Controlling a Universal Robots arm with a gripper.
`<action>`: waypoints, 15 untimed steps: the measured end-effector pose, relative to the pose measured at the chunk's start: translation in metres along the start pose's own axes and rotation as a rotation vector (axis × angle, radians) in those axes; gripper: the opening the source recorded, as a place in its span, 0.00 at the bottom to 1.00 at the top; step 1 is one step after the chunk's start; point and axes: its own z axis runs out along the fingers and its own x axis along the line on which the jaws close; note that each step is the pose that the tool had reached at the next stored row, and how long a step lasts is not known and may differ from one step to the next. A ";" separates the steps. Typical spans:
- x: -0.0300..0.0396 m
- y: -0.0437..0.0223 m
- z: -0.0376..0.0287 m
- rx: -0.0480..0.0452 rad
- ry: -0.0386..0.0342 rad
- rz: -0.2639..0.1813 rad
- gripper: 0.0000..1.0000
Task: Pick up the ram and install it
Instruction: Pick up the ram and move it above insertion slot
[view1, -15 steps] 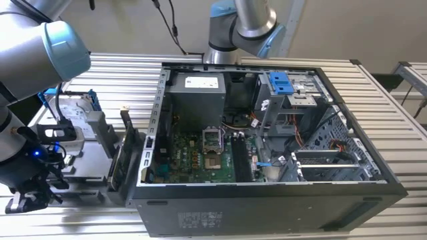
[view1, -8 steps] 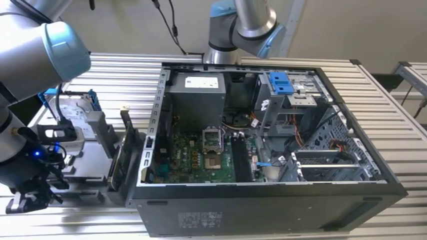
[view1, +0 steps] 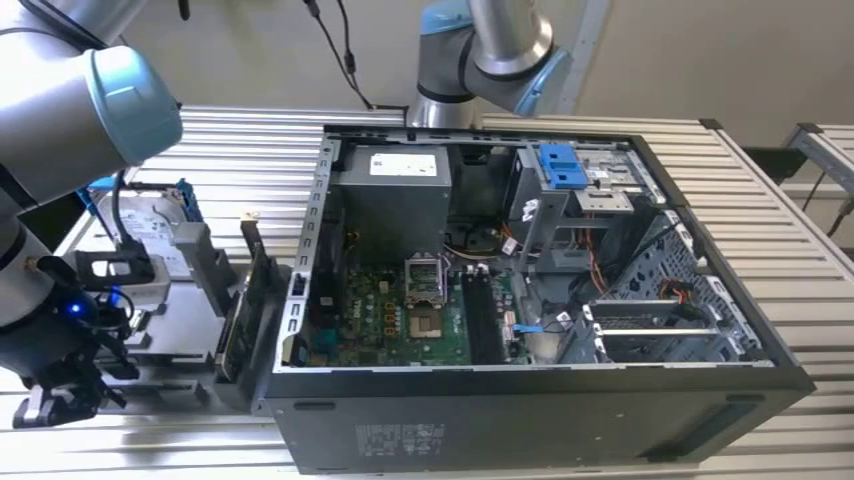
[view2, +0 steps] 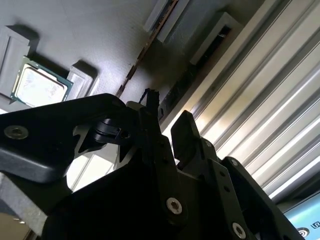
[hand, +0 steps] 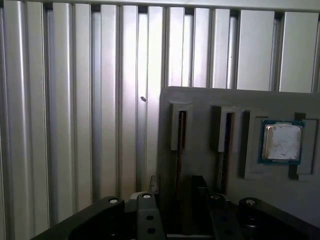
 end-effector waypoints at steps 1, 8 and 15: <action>0.0000 0.0000 0.0002 0.0000 0.0000 0.000 0.39; 0.0000 0.0000 0.0005 -0.0001 0.0001 0.000 0.36; 0.0000 0.0000 0.0006 0.0000 0.0000 0.000 0.29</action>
